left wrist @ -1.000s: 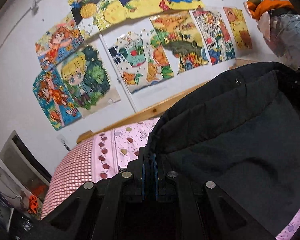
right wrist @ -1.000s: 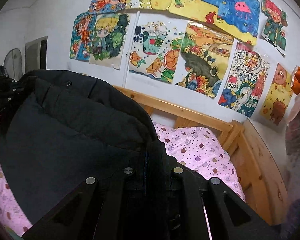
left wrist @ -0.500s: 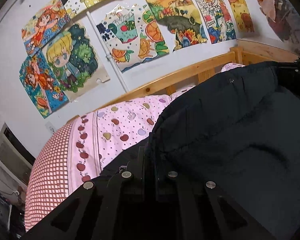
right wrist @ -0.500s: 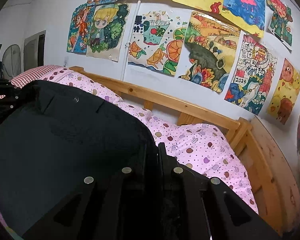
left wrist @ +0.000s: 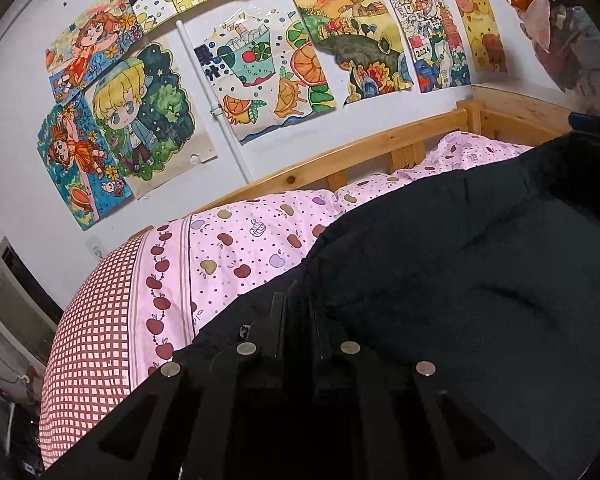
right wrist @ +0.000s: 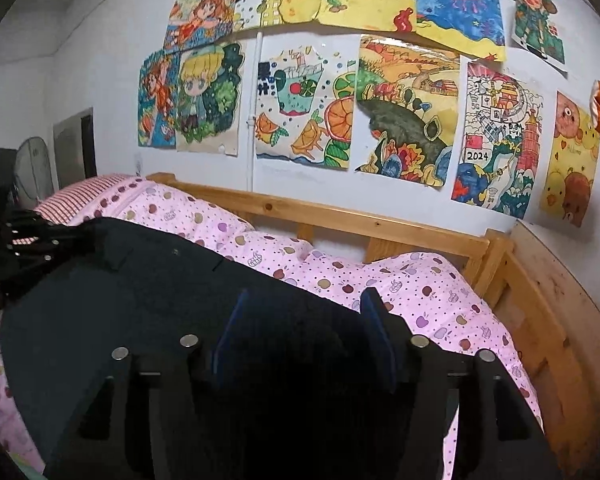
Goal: Fold large clothes
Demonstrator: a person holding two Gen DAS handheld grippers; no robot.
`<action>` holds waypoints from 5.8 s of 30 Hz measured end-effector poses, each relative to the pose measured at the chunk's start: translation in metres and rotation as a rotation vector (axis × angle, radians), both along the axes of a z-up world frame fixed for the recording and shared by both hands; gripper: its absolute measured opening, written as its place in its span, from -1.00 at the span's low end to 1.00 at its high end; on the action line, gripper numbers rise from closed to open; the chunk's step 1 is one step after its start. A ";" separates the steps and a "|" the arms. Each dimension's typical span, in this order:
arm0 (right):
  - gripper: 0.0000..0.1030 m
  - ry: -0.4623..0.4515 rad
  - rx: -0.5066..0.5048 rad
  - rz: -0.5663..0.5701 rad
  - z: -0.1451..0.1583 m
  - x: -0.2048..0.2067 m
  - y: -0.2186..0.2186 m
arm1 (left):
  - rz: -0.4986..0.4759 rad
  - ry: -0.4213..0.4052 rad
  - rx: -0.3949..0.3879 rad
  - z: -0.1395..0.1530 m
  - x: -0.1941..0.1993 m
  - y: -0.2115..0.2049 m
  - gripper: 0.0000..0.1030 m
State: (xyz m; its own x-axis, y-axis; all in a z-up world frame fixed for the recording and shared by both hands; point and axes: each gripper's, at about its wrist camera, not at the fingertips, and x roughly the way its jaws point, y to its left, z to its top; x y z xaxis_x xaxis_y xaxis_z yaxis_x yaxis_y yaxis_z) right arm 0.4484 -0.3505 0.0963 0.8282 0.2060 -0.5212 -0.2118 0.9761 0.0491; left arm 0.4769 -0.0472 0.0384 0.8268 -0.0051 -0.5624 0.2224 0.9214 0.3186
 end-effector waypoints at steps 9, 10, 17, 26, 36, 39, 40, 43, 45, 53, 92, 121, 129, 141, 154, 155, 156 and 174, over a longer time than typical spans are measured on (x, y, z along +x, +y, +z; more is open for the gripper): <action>0.46 0.014 0.046 0.001 0.009 -0.034 -0.020 | 0.010 -0.105 -0.120 0.012 -0.035 0.005 0.83; 0.47 0.029 0.066 0.031 0.006 -0.040 -0.017 | 0.000 -0.119 -0.121 0.012 -0.042 0.003 0.84; 0.50 0.146 0.040 0.244 -0.029 -0.069 0.018 | -0.192 -0.054 -0.204 0.000 -0.083 -0.008 0.84; 0.50 0.227 0.019 0.262 -0.057 -0.033 0.046 | -0.234 0.040 -0.141 -0.031 -0.066 -0.033 0.91; 0.51 0.255 -0.012 0.186 -0.071 0.030 0.059 | -0.110 0.091 -0.180 -0.030 0.007 -0.033 1.00; 0.51 0.266 -0.005 0.160 -0.076 0.044 0.056 | -0.071 0.114 -0.205 -0.033 0.029 -0.028 1.00; 0.51 0.267 -0.007 0.153 -0.077 0.048 0.054 | -0.061 0.117 -0.209 -0.034 0.034 -0.027 1.00; 0.51 0.277 -0.003 0.127 -0.082 0.066 0.050 | -0.037 0.133 -0.215 -0.039 0.050 -0.024 1.00; 0.51 0.293 0.015 0.119 -0.087 0.077 0.047 | -0.030 0.160 -0.223 -0.044 0.060 -0.023 1.00; 0.51 0.349 0.006 0.120 -0.103 0.106 0.047 | -0.019 0.272 -0.279 -0.058 0.103 -0.019 1.00; 0.77 0.133 0.100 0.060 -0.119 0.070 0.029 | -0.091 0.190 -0.453 -0.074 0.080 0.009 1.00; 0.83 0.187 0.203 -0.189 -0.118 0.038 -0.076 | 0.056 0.271 -0.632 -0.092 0.037 0.134 1.00; 0.97 0.315 0.314 -0.192 -0.159 0.050 -0.086 | -0.002 0.412 -0.715 -0.122 0.053 0.134 1.00; 0.98 0.378 0.479 -0.203 -0.191 0.047 -0.104 | -0.057 0.468 -0.763 -0.137 0.060 0.137 1.00; 0.98 0.384 0.507 -0.066 -0.201 0.046 -0.077 | -0.125 0.529 -0.787 -0.139 0.062 0.129 1.00; 0.98 0.384 0.507 -0.067 -0.202 0.046 -0.077 | -0.125 0.528 -0.783 -0.139 0.061 0.127 1.00; 0.98 0.383 0.506 -0.068 -0.203 0.046 -0.076 | -0.123 0.526 -0.780 -0.138 0.061 0.126 1.00; 0.98 0.375 0.497 -0.077 -0.207 0.045 -0.077 | -0.127 0.521 -0.740 -0.131 0.058 0.119 1.00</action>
